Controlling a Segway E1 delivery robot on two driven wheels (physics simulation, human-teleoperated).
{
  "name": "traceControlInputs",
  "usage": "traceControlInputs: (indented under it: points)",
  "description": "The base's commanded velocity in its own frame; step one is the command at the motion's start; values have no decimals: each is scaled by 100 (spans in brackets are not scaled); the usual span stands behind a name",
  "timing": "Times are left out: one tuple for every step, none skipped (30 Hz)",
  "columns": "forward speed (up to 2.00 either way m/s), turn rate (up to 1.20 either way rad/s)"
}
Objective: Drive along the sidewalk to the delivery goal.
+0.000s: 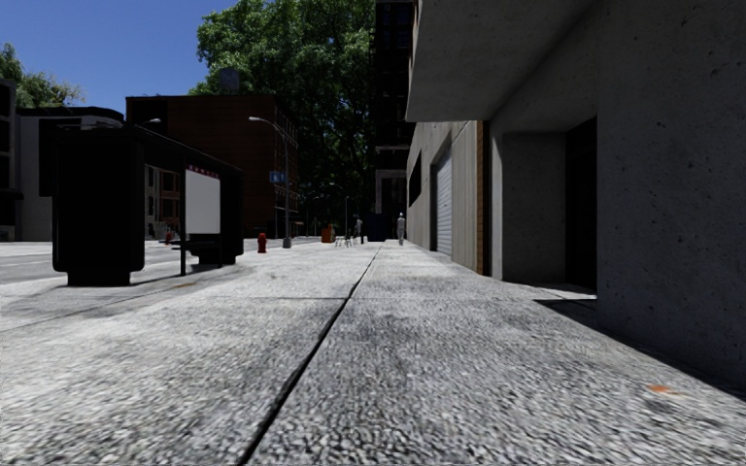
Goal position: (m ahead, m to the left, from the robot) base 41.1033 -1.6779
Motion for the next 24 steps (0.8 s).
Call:
traceControlInputs:
  points:
    - [200, 0]
    - [200, 0]
    - [200, 0]
    - [200, 0]
    - [200, 0]
    - [200, 0]
    - [200, 0]
    - [200, 0]
    - [200, 0]
    - [200, 0]
    - [200, 0]
    - [200, 0]
    - [200, 0]
    - [200, 0]
    - [200, 0]
    - [200, 0]
    - [200, 0]
    - [200, 0]
    - [200, 0]
    - [200, 0]
    - [200, 0]
    - [200, 0]
    - [200, 0]
    - [200, 0]
